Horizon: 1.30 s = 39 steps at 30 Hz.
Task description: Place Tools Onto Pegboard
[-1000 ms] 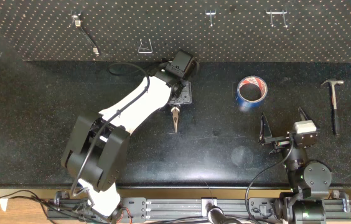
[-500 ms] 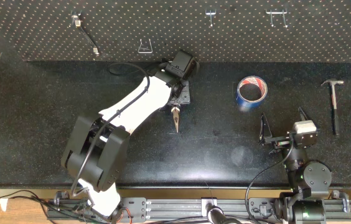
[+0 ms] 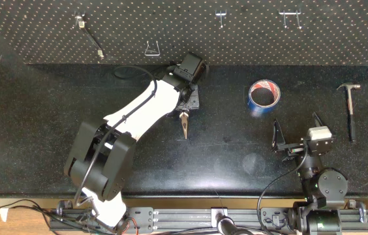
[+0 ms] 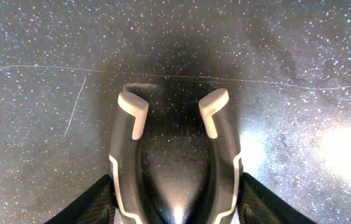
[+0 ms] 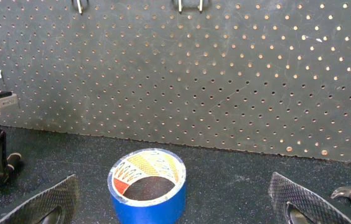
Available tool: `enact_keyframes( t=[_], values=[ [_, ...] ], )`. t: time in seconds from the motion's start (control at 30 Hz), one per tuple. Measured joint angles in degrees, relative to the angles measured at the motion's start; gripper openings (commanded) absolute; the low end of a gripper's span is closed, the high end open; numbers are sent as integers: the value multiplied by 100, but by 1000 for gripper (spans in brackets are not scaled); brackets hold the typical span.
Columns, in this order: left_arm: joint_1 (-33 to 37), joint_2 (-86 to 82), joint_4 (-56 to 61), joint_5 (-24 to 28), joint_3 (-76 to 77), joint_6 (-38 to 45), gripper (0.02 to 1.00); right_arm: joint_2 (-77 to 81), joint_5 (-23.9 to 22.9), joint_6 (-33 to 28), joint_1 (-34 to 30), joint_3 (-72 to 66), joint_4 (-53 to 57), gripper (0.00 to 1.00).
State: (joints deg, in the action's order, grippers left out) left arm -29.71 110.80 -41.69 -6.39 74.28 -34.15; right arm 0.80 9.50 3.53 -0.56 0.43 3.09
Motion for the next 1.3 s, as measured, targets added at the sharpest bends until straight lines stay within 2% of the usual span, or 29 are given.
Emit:
enact_keyframes(
  t=[0.67, 0.97, 1.03, 1.3],
  values=[
    [0, 0, 13, -4, 0, 0, 413, 0, 0, 0, 0, 0, 0, 991],
    [0, 0, 13, -7, 0, 0, 141, 0, 0, 0, 0, 0, 0, 991],
    [0, 0, 13, -7, 0, 0, 29, 0, 2, 0, 0, 0, 0, 991],
    [0, -66, -269, -20, 0, 0, 29, 0, 0, 0, 0, 0, 0, 991]
  ],
)
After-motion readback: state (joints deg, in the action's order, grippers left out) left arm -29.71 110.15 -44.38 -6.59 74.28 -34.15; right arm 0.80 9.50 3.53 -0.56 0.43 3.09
